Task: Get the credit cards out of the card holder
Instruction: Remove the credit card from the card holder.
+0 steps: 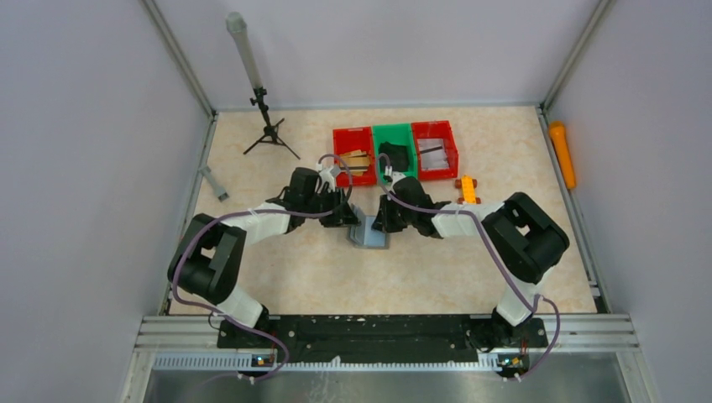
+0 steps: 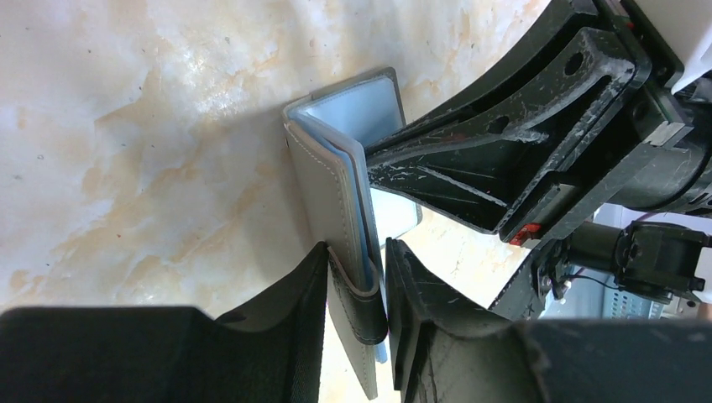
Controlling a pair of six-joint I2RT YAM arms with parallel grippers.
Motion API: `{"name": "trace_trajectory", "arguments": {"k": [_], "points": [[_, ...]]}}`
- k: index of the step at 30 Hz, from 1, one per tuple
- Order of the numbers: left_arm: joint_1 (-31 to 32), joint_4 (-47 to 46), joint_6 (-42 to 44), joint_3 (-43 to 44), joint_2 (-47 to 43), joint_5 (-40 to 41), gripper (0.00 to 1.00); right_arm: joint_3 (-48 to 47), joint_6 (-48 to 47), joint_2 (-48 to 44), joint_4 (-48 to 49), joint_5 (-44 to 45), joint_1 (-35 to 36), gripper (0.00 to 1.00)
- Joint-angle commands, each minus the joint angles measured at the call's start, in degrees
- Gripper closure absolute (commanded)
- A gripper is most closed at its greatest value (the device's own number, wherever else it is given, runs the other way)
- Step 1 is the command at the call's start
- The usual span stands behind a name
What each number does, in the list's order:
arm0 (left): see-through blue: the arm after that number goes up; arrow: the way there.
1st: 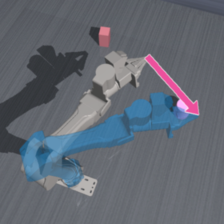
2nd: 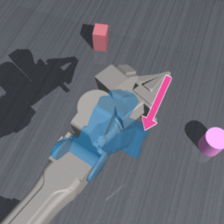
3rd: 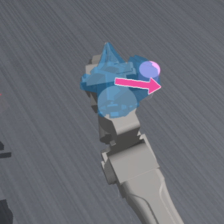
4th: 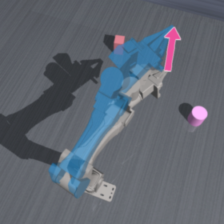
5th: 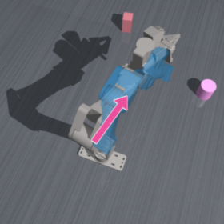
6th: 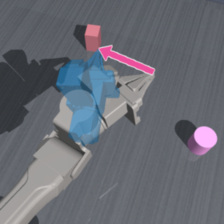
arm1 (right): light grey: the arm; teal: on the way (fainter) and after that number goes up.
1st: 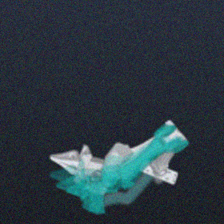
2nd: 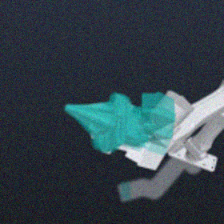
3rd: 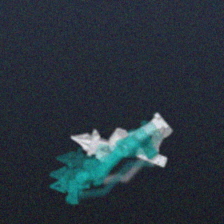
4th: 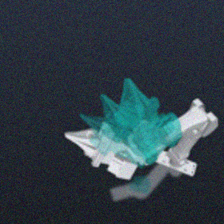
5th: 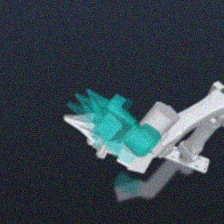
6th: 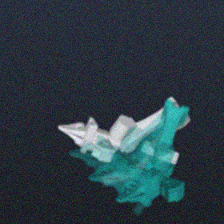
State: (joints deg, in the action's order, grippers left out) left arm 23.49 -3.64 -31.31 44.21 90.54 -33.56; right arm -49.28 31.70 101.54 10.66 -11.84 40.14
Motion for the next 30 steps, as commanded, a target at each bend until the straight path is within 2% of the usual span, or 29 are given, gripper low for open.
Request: {"name": "trace_trajectory", "arguments": {"k": [1,4,7,11,30], "points": [[0.42,0.93,1.51,2.06,0.07,0.05,0.67,-1.61,0.10,0.86,0.07,-0.62,0.82,0.94],[0.38,0.41,1.47,1.96,-0.13,-0.84,0.67,-1.61,0.09,0.91,0.15,-0.65,0.86,0.94],[0.42,-1.76,0.94,1.06,-1.25,-2.64,0.60,-1.74,0.11,1.11,0.03,-0.88,0.82,0.94],[0.42,-3.47,0.64,-0.07,-2.74,-3.40,0.59,-1.88,0.12,1.38,0.02,-1.12,0.82,0.94],[0.50,-5.33,-0.81,0.63,0.45,-7.60,0.72,-1.88,0.44,1.84,0.68,-2.57,0.86,0.95]]}}
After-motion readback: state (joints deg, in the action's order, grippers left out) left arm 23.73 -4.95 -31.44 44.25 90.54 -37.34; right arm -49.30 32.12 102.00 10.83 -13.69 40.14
